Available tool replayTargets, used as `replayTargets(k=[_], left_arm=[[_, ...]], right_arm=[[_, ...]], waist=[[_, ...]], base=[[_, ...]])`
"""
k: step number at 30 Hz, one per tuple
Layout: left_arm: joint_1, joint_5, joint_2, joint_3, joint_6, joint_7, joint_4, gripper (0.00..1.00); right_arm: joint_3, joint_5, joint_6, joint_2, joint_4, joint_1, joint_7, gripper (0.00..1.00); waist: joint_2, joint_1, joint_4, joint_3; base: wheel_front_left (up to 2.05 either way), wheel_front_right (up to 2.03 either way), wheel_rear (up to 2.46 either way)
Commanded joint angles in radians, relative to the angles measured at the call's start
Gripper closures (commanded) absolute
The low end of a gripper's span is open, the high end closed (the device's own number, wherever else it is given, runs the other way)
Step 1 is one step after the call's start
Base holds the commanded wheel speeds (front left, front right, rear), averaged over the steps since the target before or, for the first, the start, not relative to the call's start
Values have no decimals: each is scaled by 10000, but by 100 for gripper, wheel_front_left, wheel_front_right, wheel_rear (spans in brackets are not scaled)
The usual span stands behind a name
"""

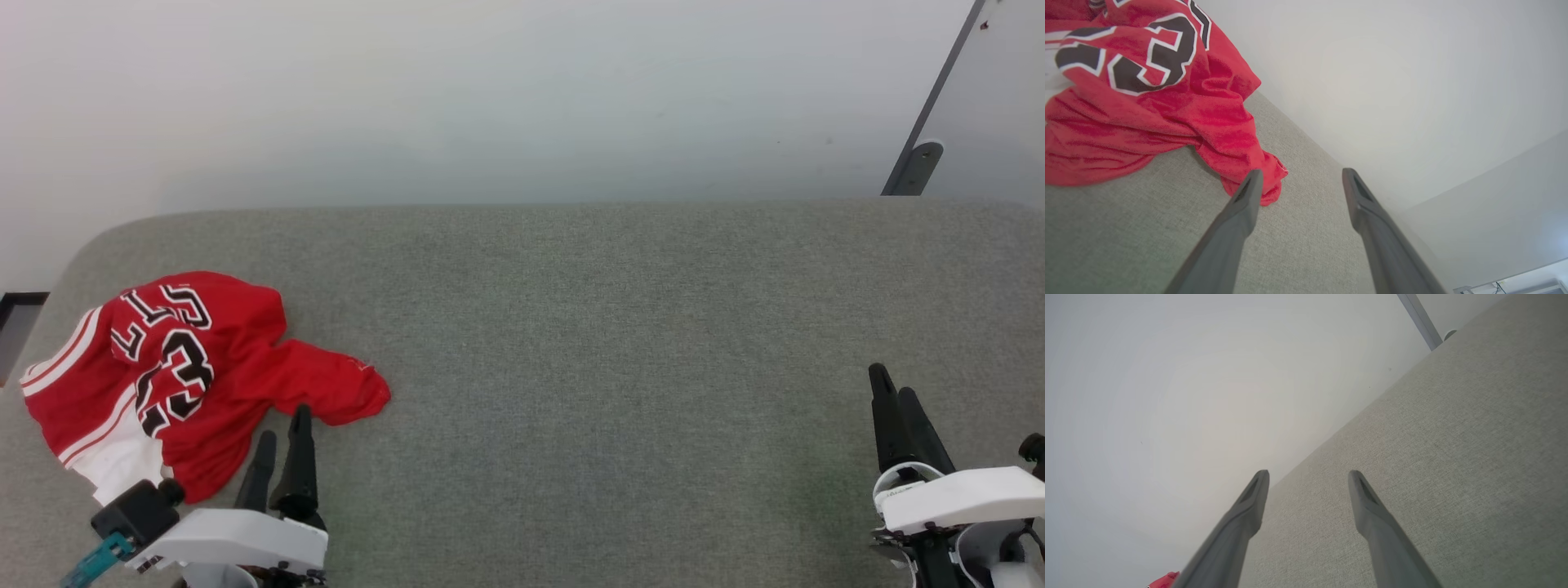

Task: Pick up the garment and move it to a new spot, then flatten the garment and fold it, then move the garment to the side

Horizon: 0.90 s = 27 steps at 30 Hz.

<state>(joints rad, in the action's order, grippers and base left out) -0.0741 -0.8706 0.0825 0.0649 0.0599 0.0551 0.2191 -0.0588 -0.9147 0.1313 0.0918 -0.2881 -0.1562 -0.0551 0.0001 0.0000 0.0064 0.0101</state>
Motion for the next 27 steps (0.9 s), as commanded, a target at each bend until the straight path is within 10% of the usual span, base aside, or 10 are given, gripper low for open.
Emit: replayTargets(k=[1, 27], left_arm=[[-92, 486, 121, -78, -96, 130, -238, 0], [177, 3895, 721, -995, -1034, 913, -570, 0]], right_arm=[[29, 559, -2, 81, 199, -330, -127, 0], [244, 4284, -5, 224, 206, -492, -917, 0]], waist=[[-1, 0, 1, 2], [-1, 0, 30, -50]], base=[[0, 0, 0], [0, 0, 0]])
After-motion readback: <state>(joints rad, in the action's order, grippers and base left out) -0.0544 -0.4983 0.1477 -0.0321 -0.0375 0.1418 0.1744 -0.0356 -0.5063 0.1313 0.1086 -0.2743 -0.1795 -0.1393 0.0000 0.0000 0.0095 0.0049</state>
